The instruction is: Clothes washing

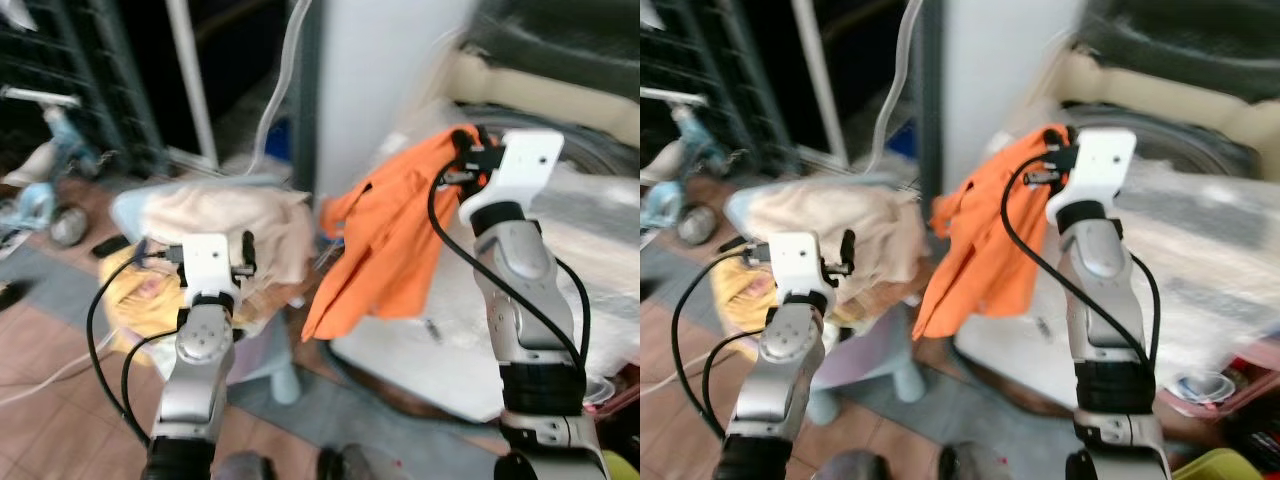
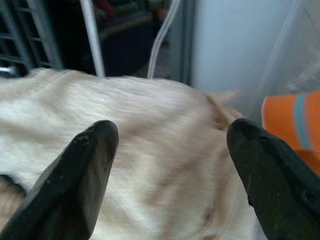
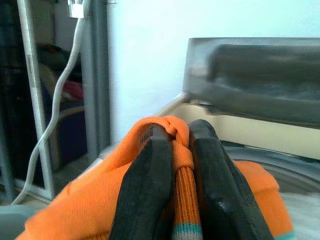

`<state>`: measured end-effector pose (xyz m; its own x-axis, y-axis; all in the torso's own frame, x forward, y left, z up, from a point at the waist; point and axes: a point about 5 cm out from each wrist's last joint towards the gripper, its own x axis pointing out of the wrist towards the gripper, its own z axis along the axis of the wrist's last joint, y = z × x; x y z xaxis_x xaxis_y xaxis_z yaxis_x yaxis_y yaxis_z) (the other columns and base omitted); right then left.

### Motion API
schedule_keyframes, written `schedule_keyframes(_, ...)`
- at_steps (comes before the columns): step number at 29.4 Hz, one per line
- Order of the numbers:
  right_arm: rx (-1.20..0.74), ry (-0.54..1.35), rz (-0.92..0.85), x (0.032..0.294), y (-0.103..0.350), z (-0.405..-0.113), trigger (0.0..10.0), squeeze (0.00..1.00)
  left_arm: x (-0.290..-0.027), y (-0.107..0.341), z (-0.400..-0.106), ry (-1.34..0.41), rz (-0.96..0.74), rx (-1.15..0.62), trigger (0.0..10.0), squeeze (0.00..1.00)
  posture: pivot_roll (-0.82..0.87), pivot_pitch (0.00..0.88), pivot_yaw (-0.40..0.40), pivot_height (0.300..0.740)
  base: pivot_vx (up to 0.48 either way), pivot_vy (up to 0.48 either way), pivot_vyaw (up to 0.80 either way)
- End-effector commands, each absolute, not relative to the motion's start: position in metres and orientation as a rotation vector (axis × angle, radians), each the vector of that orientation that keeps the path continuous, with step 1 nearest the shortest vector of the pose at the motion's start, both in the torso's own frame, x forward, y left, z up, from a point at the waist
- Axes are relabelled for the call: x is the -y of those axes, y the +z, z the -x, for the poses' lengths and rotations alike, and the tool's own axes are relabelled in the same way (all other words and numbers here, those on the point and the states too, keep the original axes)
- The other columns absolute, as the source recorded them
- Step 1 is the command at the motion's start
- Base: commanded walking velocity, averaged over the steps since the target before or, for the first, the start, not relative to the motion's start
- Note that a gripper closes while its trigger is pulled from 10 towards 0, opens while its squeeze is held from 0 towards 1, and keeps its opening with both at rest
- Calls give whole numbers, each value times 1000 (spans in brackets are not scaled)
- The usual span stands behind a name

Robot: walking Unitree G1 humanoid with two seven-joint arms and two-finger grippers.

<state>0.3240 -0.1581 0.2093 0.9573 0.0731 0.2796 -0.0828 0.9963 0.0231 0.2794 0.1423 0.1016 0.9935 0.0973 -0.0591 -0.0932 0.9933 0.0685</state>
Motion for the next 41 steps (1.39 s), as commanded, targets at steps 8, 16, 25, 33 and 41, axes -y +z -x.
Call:
schedule_keyframes(8,324,135,-41,153,219,-321,10000,0,-140,106,-279,95,-48,-48,10000,0,-39,0,-8,740,0,-38,-75)
schedule_keyframes(16,317,176,-42,147,218,-321,10000,0,-145,106,-278,89,-56,-48,10000,0,-36,0,-10,740,0,0,0)
schedule_keyframes(25,312,173,-37,147,216,-321,10000,0,-149,106,-276,90,-67,-47,10000,0,-34,0,-6,740,155,0,0)
schedule_keyframes(33,328,158,-23,151,220,-326,10000,0,-151,107,-276,87,-66,-49,10000,0,-29,0,1,740,314,0,0)
schedule_keyframes(41,334,207,0,145,219,-330,10000,0,-153,106,-276,89,-62,-53,10000,0,-24,0,2,740,324,0,0)
